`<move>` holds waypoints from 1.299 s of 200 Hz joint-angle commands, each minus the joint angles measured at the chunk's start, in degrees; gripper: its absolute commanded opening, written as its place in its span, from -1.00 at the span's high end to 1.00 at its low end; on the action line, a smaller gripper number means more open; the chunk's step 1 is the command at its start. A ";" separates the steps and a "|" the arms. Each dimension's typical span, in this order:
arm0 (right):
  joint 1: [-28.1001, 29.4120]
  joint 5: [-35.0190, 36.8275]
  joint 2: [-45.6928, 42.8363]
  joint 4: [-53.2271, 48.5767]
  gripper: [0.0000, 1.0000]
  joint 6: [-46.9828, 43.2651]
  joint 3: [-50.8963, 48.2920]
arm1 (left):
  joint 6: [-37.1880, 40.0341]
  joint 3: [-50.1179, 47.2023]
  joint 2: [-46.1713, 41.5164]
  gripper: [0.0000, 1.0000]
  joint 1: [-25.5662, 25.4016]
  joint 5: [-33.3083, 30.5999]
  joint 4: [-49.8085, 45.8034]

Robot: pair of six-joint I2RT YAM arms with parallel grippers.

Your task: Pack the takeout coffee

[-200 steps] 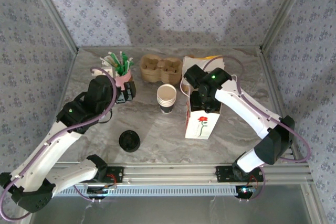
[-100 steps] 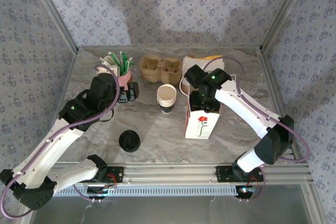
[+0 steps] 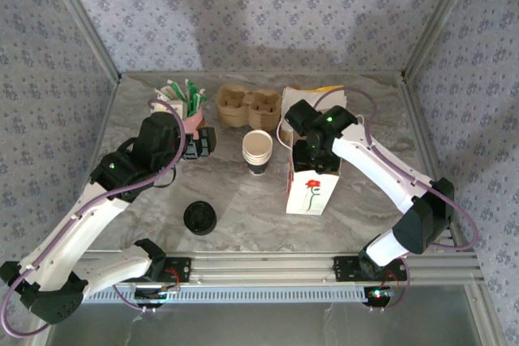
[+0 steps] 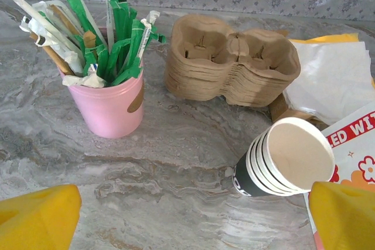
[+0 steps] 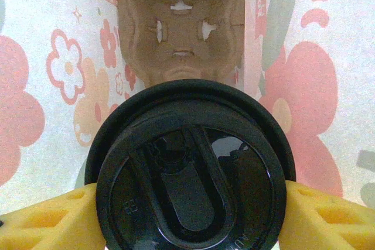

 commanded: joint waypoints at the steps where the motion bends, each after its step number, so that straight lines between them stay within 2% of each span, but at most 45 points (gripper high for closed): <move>1: -0.44 0.16 -0.46 -0.48 -0.35 -0.13 -0.70 | 0.96 2.11 0.31 -0.99 0.41 0.92 -0.64; 260: -0.44 -0.59 -0.38 -0.32 -0.35 -0.30 -0.09 | 1.27 3.17 0.97 -0.99 0.40 1.15 -0.81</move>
